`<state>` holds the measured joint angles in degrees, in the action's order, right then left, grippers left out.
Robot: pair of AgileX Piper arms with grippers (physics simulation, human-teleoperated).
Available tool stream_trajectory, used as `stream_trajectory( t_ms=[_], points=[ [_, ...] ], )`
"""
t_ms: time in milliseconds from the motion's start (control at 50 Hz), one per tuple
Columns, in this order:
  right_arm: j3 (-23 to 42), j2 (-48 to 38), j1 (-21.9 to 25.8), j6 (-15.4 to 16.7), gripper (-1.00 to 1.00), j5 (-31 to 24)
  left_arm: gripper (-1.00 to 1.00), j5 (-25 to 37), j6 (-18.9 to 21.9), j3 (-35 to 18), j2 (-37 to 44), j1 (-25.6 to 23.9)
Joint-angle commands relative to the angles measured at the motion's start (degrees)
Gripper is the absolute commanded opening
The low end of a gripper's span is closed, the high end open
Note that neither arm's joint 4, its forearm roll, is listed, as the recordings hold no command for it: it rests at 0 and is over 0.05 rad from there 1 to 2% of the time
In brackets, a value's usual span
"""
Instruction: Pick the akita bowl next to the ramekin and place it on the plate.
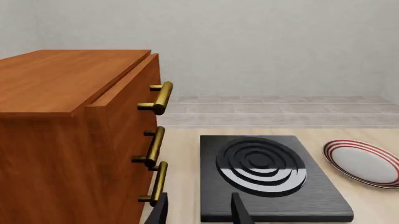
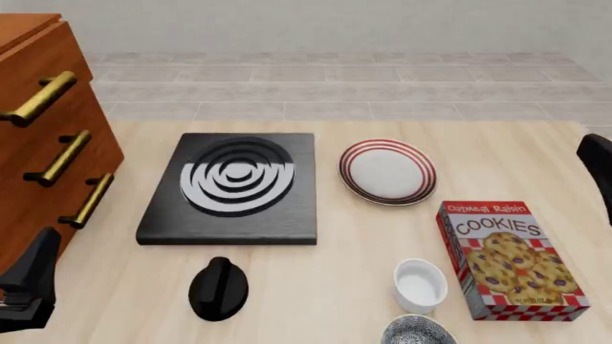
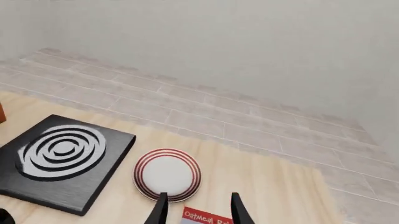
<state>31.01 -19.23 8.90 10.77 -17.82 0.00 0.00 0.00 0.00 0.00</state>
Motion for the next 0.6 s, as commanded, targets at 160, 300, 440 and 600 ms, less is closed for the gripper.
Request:
stream_trajectory(
  t_ms=[160,300,440,600],
  points=[
    [22.6,-10.03,5.53,3.85,1.0,-13.41,1.0,0.0,0.0,0.0,0.0,0.0],
    [28.12,-14.77,8.23,3.68,1.0,-17.88,1.0,0.0,0.0,0.0,0.0,0.0],
    [36.27,-20.38,11.12,2.5,1.0,-25.0,1.0,0.0,0.0,0.0,0.0,0.0],
    [43.92,-25.54,12.79,0.45,1.0,-31.07,1.0,0.0,0.0,0.0,0.0,0.0]
  ],
)
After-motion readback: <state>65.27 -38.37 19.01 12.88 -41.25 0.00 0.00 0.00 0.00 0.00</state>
